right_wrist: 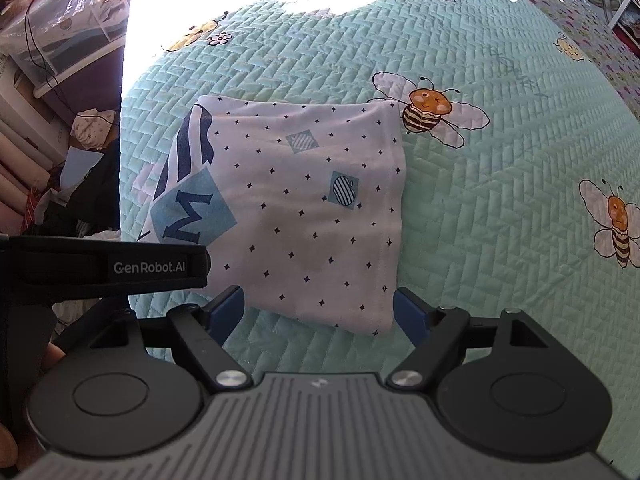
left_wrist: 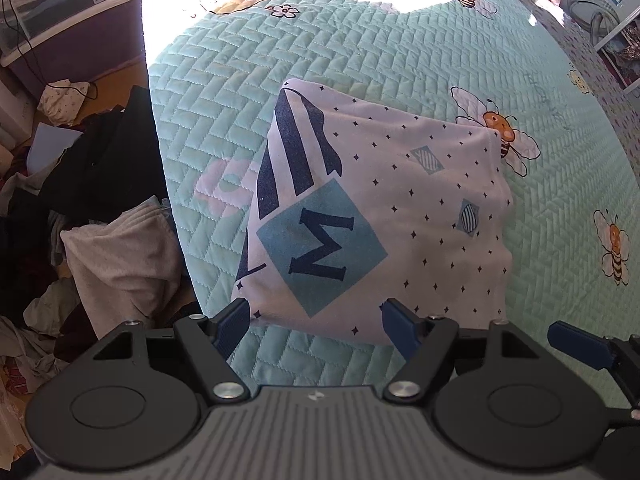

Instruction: Fold clothes

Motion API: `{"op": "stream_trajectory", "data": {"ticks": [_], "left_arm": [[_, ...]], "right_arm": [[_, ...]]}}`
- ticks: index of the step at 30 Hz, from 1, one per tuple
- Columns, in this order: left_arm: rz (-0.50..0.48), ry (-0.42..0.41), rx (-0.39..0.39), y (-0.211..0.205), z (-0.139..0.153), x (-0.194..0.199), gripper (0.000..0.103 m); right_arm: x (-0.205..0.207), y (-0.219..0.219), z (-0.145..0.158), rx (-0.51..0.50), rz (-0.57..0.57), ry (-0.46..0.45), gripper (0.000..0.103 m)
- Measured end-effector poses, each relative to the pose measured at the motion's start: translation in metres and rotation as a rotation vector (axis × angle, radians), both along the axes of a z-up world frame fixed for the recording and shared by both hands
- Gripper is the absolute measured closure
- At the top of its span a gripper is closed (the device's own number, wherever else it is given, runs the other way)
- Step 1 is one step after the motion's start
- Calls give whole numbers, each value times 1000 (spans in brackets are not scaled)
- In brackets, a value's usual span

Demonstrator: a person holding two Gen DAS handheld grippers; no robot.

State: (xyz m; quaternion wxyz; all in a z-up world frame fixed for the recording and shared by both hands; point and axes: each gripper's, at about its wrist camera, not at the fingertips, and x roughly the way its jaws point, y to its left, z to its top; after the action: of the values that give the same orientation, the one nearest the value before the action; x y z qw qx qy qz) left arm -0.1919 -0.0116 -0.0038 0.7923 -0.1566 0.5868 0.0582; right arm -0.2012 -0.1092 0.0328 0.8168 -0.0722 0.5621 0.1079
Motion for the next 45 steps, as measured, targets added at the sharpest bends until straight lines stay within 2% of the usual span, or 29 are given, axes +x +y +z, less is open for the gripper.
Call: {"op": "stream_trajectory", "data": {"ticks": [6,13,17,21,26,29,37,41,43,44,45], "left_arm": [[-18,7,-27,5,-6,2,27],[-74,-19,-24,11,-9,6,27],[-91,-32,-49,16,-9,7,27],[-100,-61,-88,27,-11,11,27],[-83,-94,-185,51,-15,10,27],[-105,-118,-234,62,-18,9,27],[-230,-117,-302,66,-25,-6,27],[-182,-102,-343,82,-35,-7,27],[-148,-103,-368,93,-38,-6,27],[-153,-110,-385,96,-37,-5,27],[-168,-119,-404,98,-35,-5,27]], "right_arm": [[0,-1,-6,20,-27,10,21],[-7,-12,-15,126,-130,1,21],[-16,-25,-20,245,-232,-19,21],[-26,-45,-32,416,-378,-42,20],[-50,-66,-57,654,-572,-17,19],[-71,-65,-75,763,-626,31,19],[-120,-55,-90,907,-666,91,18],[-136,-61,-90,960,-705,76,16],[-140,-65,-94,1022,-736,74,15],[-142,-67,-96,1056,-752,72,15],[-143,-67,-92,1041,-739,39,15]]}}
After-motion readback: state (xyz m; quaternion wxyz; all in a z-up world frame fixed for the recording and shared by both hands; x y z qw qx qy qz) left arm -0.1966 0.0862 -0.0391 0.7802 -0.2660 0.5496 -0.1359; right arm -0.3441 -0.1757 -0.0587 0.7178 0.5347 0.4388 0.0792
